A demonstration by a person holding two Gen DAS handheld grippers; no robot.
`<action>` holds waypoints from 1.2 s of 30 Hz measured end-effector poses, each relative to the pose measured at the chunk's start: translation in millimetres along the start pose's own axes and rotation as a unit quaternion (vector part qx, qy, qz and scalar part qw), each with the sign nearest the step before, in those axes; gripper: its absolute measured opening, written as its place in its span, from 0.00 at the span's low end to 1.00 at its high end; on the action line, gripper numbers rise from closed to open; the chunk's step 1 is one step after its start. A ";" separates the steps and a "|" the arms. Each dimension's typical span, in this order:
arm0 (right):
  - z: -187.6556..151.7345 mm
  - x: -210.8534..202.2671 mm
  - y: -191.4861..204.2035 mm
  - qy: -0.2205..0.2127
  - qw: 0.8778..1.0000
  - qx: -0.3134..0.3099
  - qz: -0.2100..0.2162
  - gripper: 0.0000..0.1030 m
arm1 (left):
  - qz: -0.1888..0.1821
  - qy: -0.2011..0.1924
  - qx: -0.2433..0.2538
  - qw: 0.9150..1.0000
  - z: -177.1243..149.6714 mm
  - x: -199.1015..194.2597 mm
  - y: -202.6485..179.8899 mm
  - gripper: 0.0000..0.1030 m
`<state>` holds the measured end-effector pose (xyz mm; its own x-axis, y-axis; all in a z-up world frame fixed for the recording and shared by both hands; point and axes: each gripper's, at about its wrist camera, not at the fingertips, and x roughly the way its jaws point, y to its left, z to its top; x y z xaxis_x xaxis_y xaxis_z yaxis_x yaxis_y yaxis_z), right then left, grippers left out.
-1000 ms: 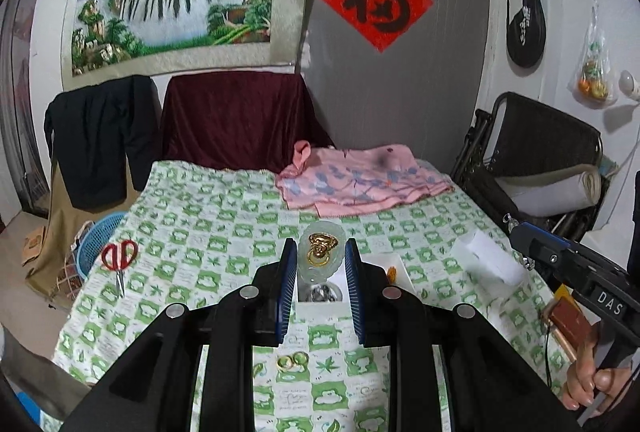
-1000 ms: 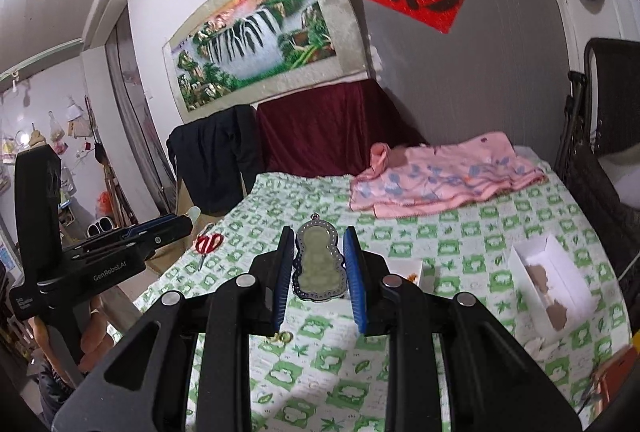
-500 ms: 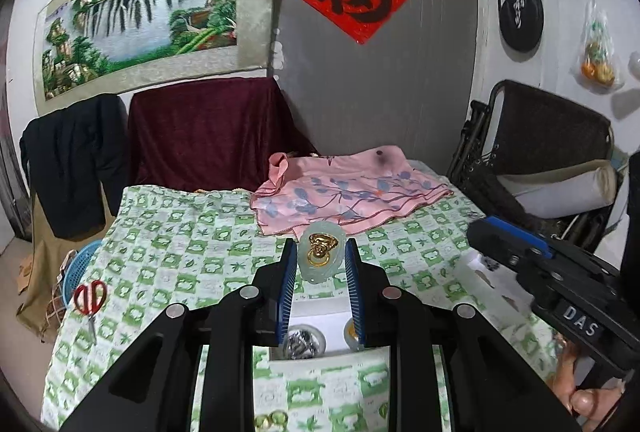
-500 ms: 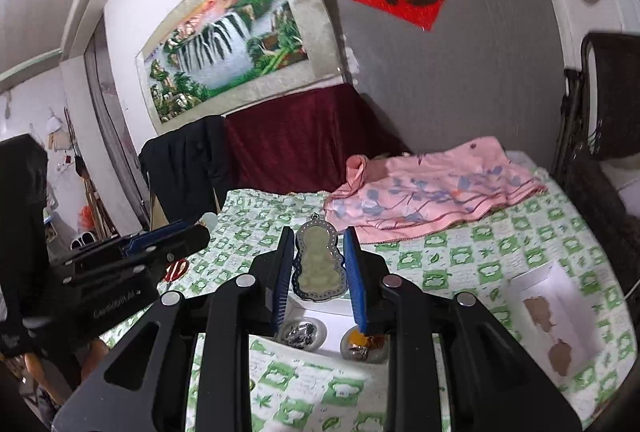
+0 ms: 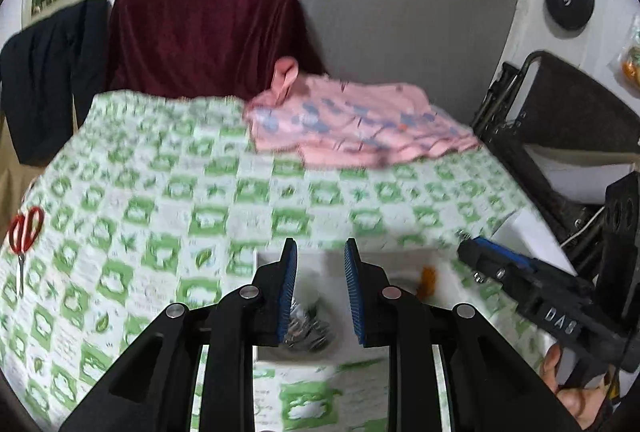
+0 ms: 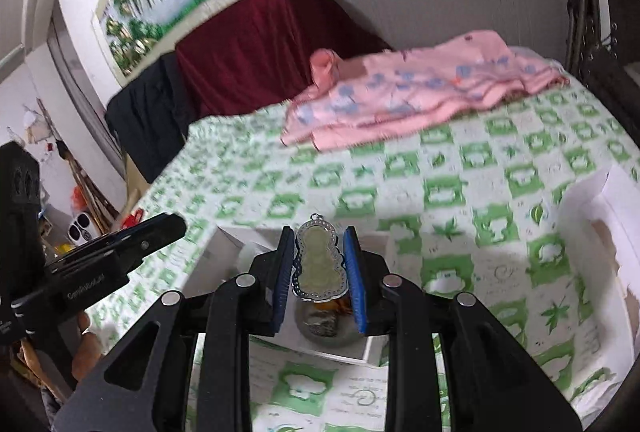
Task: Organize jewelry
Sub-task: 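Lower both pendants into the box bangles and open both tools, then withdraw both tools from the box toward the gold rings on the cloth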
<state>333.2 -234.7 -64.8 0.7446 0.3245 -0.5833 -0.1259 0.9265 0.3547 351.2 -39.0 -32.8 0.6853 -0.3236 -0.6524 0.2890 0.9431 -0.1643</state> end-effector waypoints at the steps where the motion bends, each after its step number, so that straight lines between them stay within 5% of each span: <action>1: -2.1 4.2 -1.4 0.006 1.000 0.002 0.000 0.24 | 0.005 0.002 0.002 1.000 -2.9 2.3 1.6 0.24; 12: -13.9 25.3 -0.9 0.040 0.999 -0.003 -0.007 0.25 | 0.000 0.041 0.001 0.999 -17.4 23.3 6.7 0.24; 18: -10.5 14.9 -8.2 0.017 1.000 0.017 -0.001 0.25 | 0.005 0.043 -0.006 0.999 -17.8 23.8 10.0 0.26; 21: -8.2 4.1 -8.5 -0.004 1.000 0.023 0.000 0.40 | 0.008 0.030 -0.013 0.999 -15.3 16.8 13.0 0.44; 24: -7.4 -7.4 -3.6 -0.033 0.999 0.013 -0.016 0.63 | 0.011 0.019 -0.014 1.000 -13.7 11.2 13.3 0.50; 26: -7.1 -13.3 -0.1 -0.049 0.998 0.005 -0.025 0.69 | 0.020 0.013 -0.008 1.000 -13.5 8.0 11.3 0.53; 28: -7.0 -17.7 0.9 -0.060 0.998 0.005 -0.030 0.89 | 0.026 0.008 -0.004 1.000 -13.2 5.2 9.5 0.57; 36: -8.7 -24.9 -9.1 -0.087 0.995 0.034 -0.041 0.93 | 0.048 -0.024 -0.001 0.999 -14.0 -10.8 8.8 0.75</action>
<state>310.1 -249.5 -59.8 0.8540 0.2040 -0.4786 -0.0195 0.9319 0.3623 337.0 -26.1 -37.5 0.7410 -0.2346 -0.6292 0.2192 0.9702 -0.1036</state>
